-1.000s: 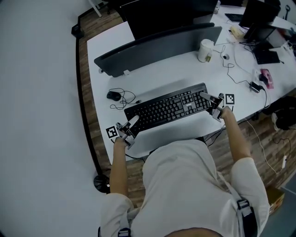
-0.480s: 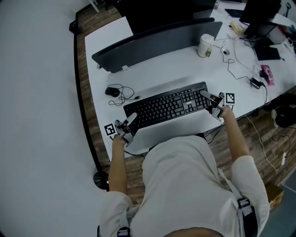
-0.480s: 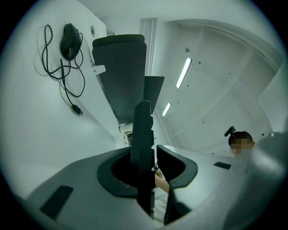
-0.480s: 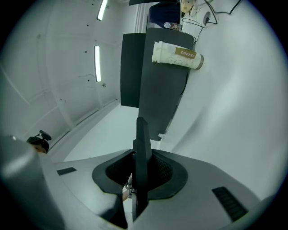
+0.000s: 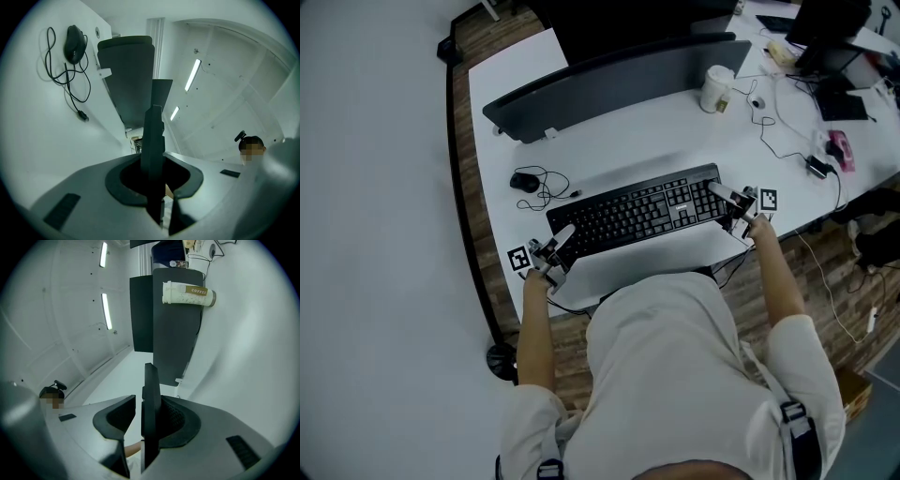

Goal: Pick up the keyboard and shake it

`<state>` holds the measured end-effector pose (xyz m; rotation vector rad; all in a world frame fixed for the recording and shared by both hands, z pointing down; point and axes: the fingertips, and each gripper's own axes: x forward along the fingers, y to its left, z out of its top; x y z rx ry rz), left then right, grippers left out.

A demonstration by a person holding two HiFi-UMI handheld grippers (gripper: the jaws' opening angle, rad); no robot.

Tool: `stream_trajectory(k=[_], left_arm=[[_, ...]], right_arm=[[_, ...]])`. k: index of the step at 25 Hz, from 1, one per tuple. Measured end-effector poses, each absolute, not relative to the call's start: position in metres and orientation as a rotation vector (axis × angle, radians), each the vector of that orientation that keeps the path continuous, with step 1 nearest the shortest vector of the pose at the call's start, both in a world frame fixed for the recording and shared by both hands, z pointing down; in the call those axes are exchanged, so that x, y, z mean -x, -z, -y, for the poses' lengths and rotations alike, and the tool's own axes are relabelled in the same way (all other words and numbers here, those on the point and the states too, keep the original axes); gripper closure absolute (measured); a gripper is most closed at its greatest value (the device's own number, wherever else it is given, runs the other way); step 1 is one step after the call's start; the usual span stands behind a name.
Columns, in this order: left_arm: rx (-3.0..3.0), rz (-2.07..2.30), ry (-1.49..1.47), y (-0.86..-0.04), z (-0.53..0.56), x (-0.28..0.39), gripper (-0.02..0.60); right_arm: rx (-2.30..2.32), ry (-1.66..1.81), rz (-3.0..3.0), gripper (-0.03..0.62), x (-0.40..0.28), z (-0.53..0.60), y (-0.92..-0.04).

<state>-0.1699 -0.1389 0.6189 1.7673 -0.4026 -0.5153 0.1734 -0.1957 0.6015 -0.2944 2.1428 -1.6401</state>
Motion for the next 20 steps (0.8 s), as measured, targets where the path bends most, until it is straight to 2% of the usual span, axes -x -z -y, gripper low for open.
stream_trajectory(k=[5, 6, 8, 20], left_arm=[[-1.779, 0.392, 0.528, -0.6154, 0.1399, 0.1709, 0.482], [-1.782, 0.388, 0.527, -0.6152, 0.1403, 0.1709, 0.482], [-1.791, 0.38, 0.528, -0.6141, 0.1406, 0.1713, 0.482], [-1.819, 0.371, 0.526, -0.6111, 0.1438, 0.1701, 0.482]], right_arm=[[0.263, 1.587, -2.133, 0.402, -0.1738, 0.195, -0.5934], [0.272, 1.586, -2.141, 0.41, -0.1734, 0.1951, -0.5945], [0.295, 1.585, -2.157, 0.477, -0.1723, 0.1953, -0.5974], [0.348, 1.552, -2.183, 0.487, -0.1744, 0.1975, -0.6015]])
